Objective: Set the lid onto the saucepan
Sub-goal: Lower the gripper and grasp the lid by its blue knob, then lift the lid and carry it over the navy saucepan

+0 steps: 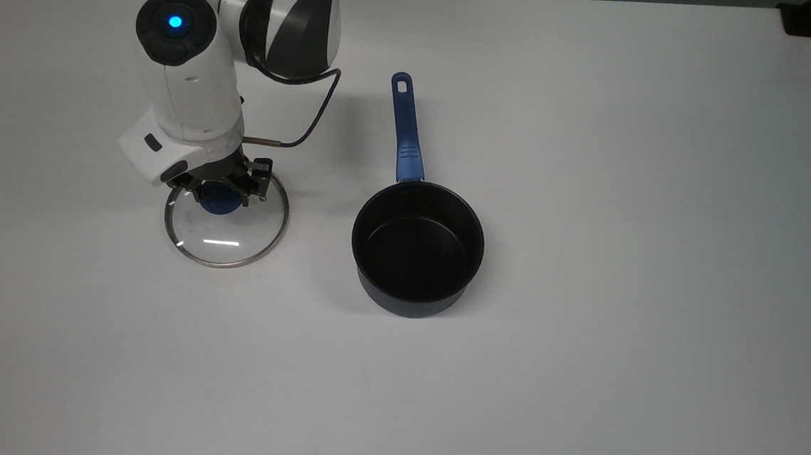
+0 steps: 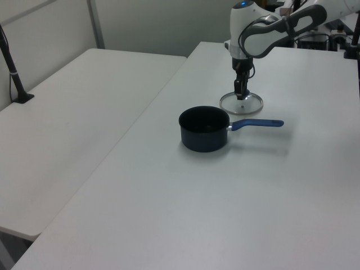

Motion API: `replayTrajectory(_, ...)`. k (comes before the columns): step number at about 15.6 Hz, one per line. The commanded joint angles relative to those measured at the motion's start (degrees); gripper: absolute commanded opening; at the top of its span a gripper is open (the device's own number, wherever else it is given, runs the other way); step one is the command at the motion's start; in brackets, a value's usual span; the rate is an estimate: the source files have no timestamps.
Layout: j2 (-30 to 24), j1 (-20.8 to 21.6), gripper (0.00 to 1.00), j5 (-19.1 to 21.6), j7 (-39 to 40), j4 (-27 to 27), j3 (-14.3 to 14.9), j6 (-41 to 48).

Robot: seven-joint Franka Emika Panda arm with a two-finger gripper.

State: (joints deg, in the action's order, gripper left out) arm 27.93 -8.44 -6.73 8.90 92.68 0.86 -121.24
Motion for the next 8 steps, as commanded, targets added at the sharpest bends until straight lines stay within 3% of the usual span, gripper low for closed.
replayTrajectory(1,-1.1,0.4,0.33,1.4,1.6,-0.7,0.0,-0.3)
replayTrajectory(8,-3.2,6.0,0.33,5.3,-5.5,-12.2,-0.6,12.2)
